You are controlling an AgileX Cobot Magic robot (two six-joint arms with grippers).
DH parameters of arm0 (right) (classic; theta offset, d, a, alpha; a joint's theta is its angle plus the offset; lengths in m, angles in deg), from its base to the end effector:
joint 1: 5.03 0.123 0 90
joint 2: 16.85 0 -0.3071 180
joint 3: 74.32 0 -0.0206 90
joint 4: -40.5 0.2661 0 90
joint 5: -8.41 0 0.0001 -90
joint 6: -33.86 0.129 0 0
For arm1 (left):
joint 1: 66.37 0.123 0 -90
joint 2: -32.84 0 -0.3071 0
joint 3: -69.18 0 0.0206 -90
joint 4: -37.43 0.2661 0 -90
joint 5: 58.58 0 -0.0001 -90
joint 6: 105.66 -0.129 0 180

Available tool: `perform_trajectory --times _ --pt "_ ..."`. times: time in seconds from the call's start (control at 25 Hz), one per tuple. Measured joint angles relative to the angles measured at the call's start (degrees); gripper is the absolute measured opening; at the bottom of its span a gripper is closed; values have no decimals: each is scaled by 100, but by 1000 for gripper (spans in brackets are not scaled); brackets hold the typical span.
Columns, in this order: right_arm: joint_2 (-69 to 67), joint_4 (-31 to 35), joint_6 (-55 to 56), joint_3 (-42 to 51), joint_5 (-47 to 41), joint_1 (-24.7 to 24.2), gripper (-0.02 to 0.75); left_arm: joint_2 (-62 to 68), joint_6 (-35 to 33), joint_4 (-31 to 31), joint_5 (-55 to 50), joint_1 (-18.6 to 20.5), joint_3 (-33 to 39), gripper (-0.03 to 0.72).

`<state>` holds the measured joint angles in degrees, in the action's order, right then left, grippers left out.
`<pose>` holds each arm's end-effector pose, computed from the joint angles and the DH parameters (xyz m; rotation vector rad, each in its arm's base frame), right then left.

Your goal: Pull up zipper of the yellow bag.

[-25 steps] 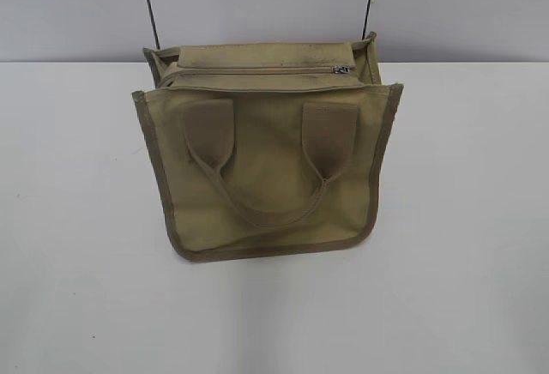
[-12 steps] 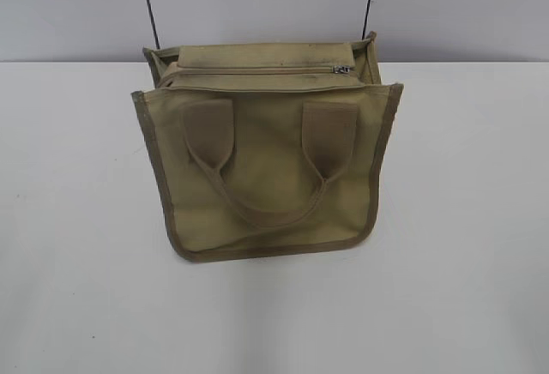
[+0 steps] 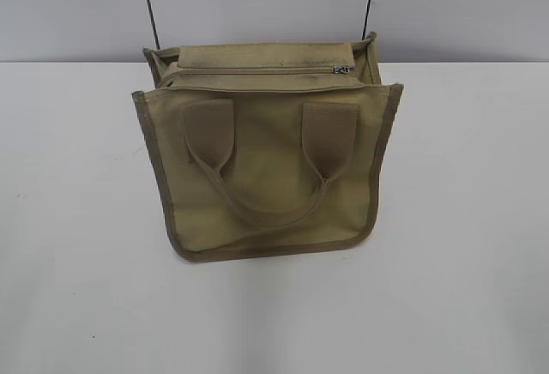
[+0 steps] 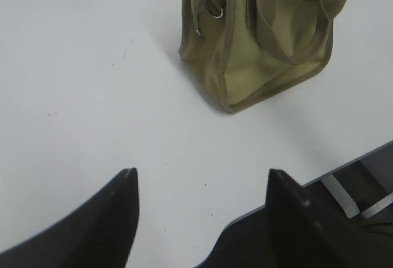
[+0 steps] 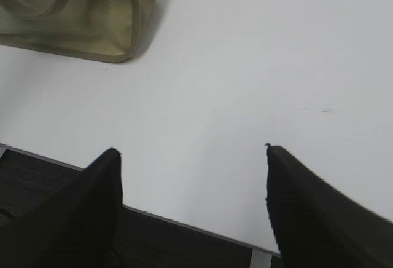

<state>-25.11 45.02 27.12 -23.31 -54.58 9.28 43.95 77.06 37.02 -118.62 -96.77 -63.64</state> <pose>0.0202 0.0145 0.2522 -0.3932 2.0995 0.1737 0.0235 -0.0147 0.2783 0.4990 2.0248 -0.3631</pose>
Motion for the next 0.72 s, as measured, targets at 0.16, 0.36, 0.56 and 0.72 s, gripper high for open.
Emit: perform_trajectory --times 0.16,0.36,0.56,0.72 --pt "0 27 0 0 7 -36 536 0 0 0 4 99 0 486" --pt "56 39 6 0 22 -490 536 -5 -4 0 4 927 0 475" --pt "133 39 6 0 31 -1126 536 -17 -4 0 4 1922 5 442" --pt "133 105 6 0 35 -1384 536 -307 -4 0 4 2500 10 426"
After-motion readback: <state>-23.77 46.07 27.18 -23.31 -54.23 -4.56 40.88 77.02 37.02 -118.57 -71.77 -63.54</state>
